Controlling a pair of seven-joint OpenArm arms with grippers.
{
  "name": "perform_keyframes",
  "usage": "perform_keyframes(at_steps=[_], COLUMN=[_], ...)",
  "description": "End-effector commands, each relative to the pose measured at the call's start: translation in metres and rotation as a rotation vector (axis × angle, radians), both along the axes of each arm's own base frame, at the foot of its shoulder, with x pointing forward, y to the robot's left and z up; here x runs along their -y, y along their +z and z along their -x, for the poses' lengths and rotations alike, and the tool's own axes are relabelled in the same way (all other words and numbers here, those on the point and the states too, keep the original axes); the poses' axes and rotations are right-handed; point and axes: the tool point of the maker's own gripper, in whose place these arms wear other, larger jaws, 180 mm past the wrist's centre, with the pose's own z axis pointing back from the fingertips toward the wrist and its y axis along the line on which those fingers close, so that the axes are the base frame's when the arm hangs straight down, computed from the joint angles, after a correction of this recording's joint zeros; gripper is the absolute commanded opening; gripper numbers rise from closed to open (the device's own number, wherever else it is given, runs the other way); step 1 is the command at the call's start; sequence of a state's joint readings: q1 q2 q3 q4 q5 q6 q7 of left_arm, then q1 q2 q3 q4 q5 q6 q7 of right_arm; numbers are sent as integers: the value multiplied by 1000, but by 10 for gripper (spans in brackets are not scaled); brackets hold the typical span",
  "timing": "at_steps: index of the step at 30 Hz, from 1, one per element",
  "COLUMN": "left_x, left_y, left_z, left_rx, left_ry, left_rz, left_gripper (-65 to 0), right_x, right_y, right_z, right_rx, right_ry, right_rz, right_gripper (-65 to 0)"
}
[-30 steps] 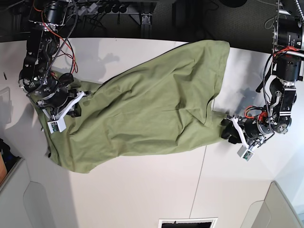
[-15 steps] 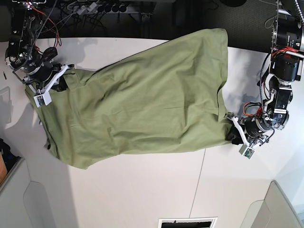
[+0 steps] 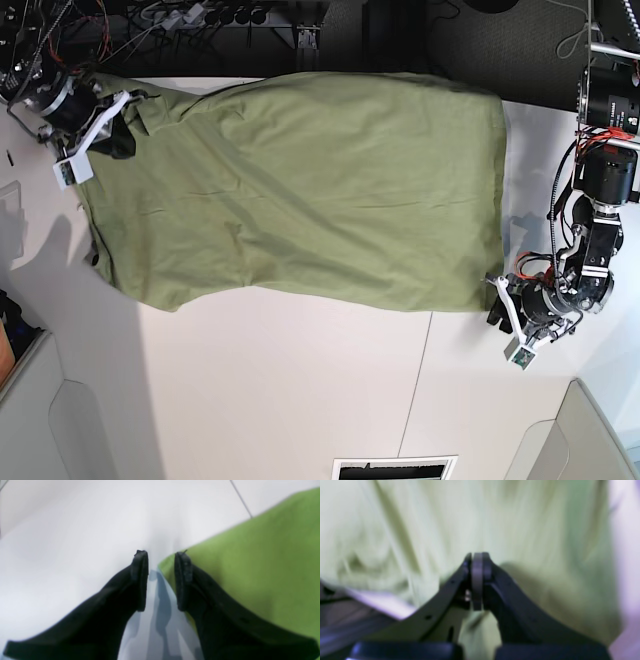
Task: Layout the t-shirt on the table in an organized manner, then fold the t-shirt properly
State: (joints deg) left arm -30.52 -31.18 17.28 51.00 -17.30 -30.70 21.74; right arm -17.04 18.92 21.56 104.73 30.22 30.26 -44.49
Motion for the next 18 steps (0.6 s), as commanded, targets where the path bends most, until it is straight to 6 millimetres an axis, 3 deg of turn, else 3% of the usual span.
perform_keyframes(at_steps=[1,5,8,12,18], left_x=[0,25,59,110,189], left_y=[25,27,41,66,52], left_z=[-13,-2,5,21,62], left_rx=[43,-28,-35,18,-34], left_ry=[-11,-89,-157,-270,-405], left_rz=[25,111,249,372,442], left_gripper=[-466,-466,-466,-466,-466], right_x=[4,9,26,54,70], right_y=[16,34,46,42,39], right_z=[-16,-44,-69,-100,-143], right_rx=[66,136,191,202,192], right_ry=[-2,-25,-91,-210,-285], right_rz=[6,32,84,97,32], right_gripper=[-650,-650,-650,-650,-428])
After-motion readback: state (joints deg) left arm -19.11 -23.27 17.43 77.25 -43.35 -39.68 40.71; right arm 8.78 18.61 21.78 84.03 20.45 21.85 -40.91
